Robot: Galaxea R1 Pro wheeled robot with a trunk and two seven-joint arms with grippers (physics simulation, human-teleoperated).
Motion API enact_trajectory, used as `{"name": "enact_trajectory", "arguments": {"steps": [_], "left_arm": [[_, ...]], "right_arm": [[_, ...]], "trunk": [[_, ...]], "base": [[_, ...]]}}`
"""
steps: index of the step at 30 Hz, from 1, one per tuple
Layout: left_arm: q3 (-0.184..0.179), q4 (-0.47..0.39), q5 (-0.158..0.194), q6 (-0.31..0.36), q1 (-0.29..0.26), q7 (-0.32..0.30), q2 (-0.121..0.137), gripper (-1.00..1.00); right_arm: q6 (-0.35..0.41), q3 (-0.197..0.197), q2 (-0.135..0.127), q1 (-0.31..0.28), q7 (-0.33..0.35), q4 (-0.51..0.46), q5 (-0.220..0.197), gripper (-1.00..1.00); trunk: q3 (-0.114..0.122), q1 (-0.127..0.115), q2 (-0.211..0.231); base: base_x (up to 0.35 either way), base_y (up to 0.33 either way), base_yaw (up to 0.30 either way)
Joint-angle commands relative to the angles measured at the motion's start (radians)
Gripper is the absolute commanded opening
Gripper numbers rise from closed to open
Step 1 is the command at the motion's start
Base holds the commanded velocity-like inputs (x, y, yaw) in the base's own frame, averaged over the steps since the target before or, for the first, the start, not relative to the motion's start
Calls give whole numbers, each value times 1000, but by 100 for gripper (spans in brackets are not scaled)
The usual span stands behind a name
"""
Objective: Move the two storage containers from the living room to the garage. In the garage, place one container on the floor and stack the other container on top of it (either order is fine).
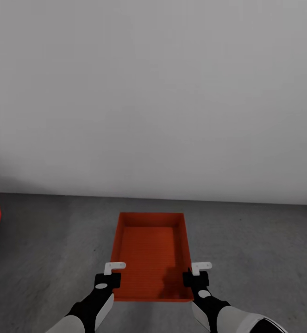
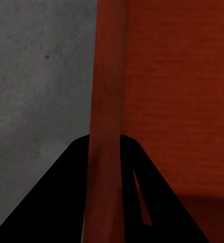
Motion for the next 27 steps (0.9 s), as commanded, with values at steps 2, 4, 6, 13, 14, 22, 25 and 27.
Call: {"name": "enact_trajectory", "arguments": {"steps": [2, 4, 6, 13, 14, 22, 25, 27], "left_arm": [[17, -10, 28, -5, -1, 10, 1, -100], [17, -10, 28, -5, -1, 10, 1, -100], [17, -9, 28, -5, -1, 10, 1, -100], [17, -10, 28, -5, -1, 10, 1, -100], [17, -10, 28, -5, -1, 10, 1, -100], [17, -11, 28, -5, -1, 10, 1, -100], [17, -11, 28, -5, -1, 10, 1, -100], [17, -11, 28, -5, -1, 10, 1, -100]], "right_arm": [[-11, -89, 0, -1, -7, 12, -37, -100], [-11, -89, 0, -1, -7, 12, -37, -100], [-11, -89, 0, -1, -7, 12, -37, -100], [-11, -89, 0, -1, -7, 12, -37, -100], [-11, -89, 0, -1, -7, 12, -37, -100], [-10, -89, 0, -1, -7, 12, -38, -100], [-9, -89, 0, -1, -7, 12, -38, -100], [-9, -89, 0, -1, -7, 12, -38, -100]], "trunk": [[-7, 8, -15], [-13, 15, -29], [-20, 23, -43], [-42, 50, -92], [-45, 54, -99], [-70, 84, -155], [-79, 96, -176], [-86, 104, -190]], "base": [[0, 0, 0], [0, 0, 0], [0, 0, 0], [0, 0, 0], [0, 0, 0], [0, 0, 0], [0, 0, 0], [0, 0, 0]]}}
